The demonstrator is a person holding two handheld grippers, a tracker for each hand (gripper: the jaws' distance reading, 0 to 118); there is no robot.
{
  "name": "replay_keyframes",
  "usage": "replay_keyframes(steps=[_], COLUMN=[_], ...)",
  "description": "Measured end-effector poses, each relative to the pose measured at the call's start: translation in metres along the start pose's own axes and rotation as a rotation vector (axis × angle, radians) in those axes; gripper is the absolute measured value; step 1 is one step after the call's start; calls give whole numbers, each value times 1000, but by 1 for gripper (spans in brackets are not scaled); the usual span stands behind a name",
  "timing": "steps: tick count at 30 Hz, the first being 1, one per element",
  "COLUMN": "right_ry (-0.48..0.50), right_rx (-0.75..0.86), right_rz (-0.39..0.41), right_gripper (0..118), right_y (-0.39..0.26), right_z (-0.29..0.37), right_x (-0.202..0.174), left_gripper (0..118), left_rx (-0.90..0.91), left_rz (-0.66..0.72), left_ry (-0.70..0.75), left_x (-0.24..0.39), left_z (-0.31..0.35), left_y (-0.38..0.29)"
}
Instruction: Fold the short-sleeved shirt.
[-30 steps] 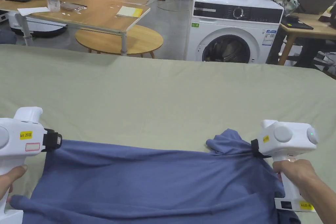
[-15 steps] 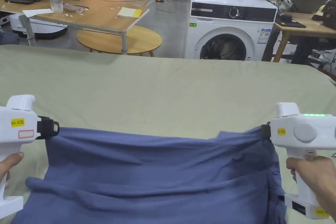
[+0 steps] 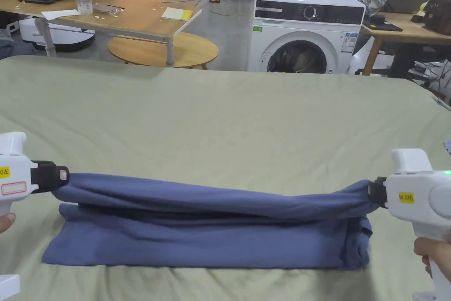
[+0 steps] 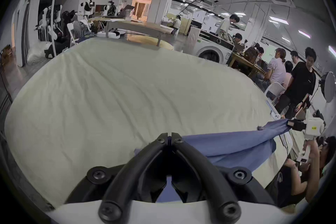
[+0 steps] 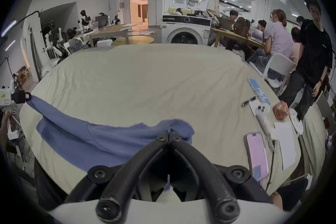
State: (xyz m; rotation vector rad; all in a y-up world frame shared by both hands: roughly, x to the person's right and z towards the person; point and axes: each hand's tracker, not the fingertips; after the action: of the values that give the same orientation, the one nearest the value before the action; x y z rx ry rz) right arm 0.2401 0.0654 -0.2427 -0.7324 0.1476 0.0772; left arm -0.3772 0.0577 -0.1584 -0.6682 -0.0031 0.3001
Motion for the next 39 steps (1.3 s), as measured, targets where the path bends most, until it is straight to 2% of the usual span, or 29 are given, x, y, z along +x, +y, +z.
replay_keyframes(steps=[6,12,17,19,20,21,22,23,24,26,31,36,37,39], right_ry=[-27,-47,-79,-94,-99,-115,-152,-194,-219,-184,-187,-114,-106,-95], right_rx=[-168,-311,-318,-333,-334,-331,-307,-269,-211,-110,144,402,443,521], right_rz=[77,43,64,98,104,117,134,145,147,132,80,-5,-9,-17], right_gripper=[0,0,0,0,3,14,39,57,66,66,66,65,62,42], right_y=[-49,-83,-84,-80,-78,-75,-71,-66,-63,-49,-21,-20,-20,-22], right_z=[-21,-65,-68,-70,-69,-66,-60,-52,-40,-22,-3,-3,-3,0], right_x=[-1,6,-1,-4,-7,-9,-12,-16,-21,-26,-51,-89,-96,-110], left_gripper=[0,0,0,0,0,0,18,31,35,38,38,38,38,33], left_rx=[-120,-339,-338,-339,-339,-336,-331,-320,-292,-222,4,321,383,458], left_rz=[12,-37,-4,-24,-42,-47,-45,-43,-47,-47,-98,-164,-186,-196], left_ry=[35,99,109,116,121,125,135,132,131,103,90,127,141,170], left_x=[-9,-16,-16,-11,-9,-7,-4,-1,2,10,43,77,83,94], left_z=[-5,-42,-46,-44,-43,-41,-38,-34,-30,-22,-8,7,9,16], left_y=[-42,-73,-75,-73,-72,-71,-69,-67,-64,-55,-34,-32,-34,-35])
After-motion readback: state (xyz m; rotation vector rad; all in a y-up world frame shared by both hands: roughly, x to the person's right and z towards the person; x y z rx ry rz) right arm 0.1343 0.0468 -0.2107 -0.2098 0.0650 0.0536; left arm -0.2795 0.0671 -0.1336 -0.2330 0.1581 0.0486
